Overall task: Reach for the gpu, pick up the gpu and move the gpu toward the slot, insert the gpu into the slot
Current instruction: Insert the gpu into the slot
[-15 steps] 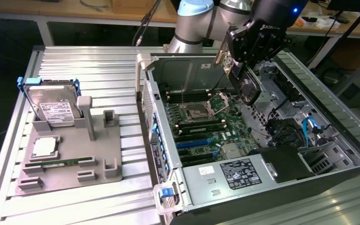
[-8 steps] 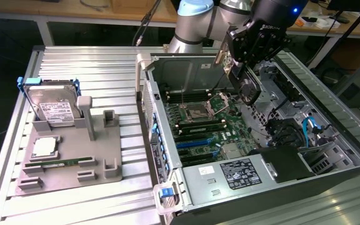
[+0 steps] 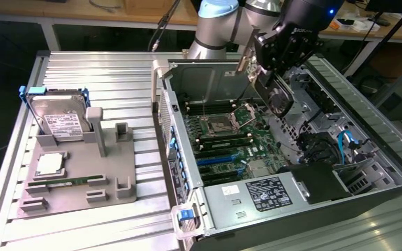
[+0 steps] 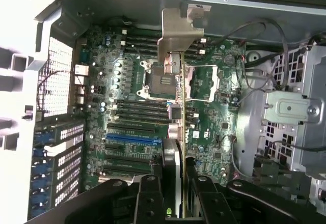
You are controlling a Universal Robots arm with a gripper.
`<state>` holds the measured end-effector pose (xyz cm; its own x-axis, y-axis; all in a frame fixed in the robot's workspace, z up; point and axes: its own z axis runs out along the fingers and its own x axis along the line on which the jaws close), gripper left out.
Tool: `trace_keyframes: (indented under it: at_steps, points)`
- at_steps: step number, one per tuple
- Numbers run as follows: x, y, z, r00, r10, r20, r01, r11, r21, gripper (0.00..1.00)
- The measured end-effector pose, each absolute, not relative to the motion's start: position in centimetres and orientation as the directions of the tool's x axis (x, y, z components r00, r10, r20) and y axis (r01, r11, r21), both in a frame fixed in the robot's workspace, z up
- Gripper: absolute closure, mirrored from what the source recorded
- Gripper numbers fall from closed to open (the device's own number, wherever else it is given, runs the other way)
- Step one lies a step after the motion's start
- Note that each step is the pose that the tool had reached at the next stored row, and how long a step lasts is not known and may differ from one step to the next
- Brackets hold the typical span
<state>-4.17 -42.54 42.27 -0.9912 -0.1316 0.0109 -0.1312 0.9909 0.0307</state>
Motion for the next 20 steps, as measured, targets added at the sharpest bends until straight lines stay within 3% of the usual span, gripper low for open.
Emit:
trace_keyframes:
  at_steps: [20]
  points:
    - [-4.17,-42.55,42.09,-0.877,-0.48,0.011,-0.48,0.877,0.031,0.73]
